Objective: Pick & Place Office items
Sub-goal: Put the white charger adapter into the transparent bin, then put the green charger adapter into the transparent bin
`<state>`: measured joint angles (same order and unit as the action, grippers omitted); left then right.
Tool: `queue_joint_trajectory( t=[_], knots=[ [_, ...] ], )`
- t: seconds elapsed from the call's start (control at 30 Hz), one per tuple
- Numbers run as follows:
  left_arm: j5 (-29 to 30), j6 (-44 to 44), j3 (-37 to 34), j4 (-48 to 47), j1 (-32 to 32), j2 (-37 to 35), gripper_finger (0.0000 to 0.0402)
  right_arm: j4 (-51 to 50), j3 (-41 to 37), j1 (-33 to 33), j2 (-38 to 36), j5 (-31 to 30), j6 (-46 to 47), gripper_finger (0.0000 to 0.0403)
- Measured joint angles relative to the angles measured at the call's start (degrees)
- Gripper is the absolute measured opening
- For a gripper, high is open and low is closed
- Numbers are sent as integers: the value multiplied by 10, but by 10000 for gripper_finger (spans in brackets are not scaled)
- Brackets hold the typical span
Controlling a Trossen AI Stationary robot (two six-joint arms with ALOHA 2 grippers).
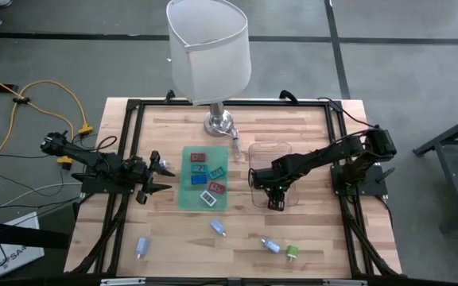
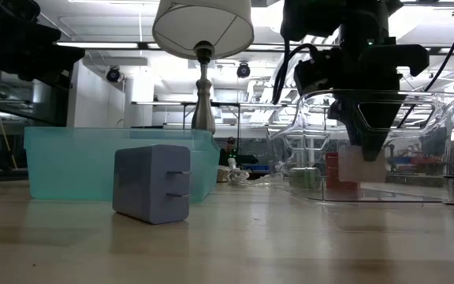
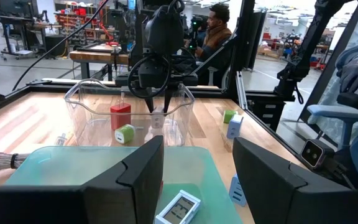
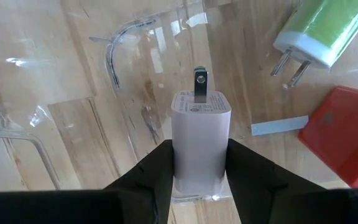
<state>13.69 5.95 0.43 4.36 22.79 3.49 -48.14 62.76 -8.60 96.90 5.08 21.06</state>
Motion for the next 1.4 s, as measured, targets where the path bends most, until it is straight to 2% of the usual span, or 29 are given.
queue_joint_trajectory(
  t=[0.2, 0.6, 0.9, 1.17, 1.4],
  knots=[
    [0, 0, 0, 0, 0, 0, 186, 2, 0, 0, 0, 11, -4, 129],
    [0, 0, 0, 0, 0, 0, 186, 4, 0, 5, 0, 11, -14, 190],
    [0, 0, 0, 0, 0, 0, 186, 4, 0, 5, -2, 11, -14, 192],
    [0, 0, 0, 0, 0, 0, 186, 0, 0, 5, -35, 11, -19, 192],
    [0, 0, 0, 0, 0, 0, 186, -4, 0, 5, -49, 10, -63, 192]
  ],
)
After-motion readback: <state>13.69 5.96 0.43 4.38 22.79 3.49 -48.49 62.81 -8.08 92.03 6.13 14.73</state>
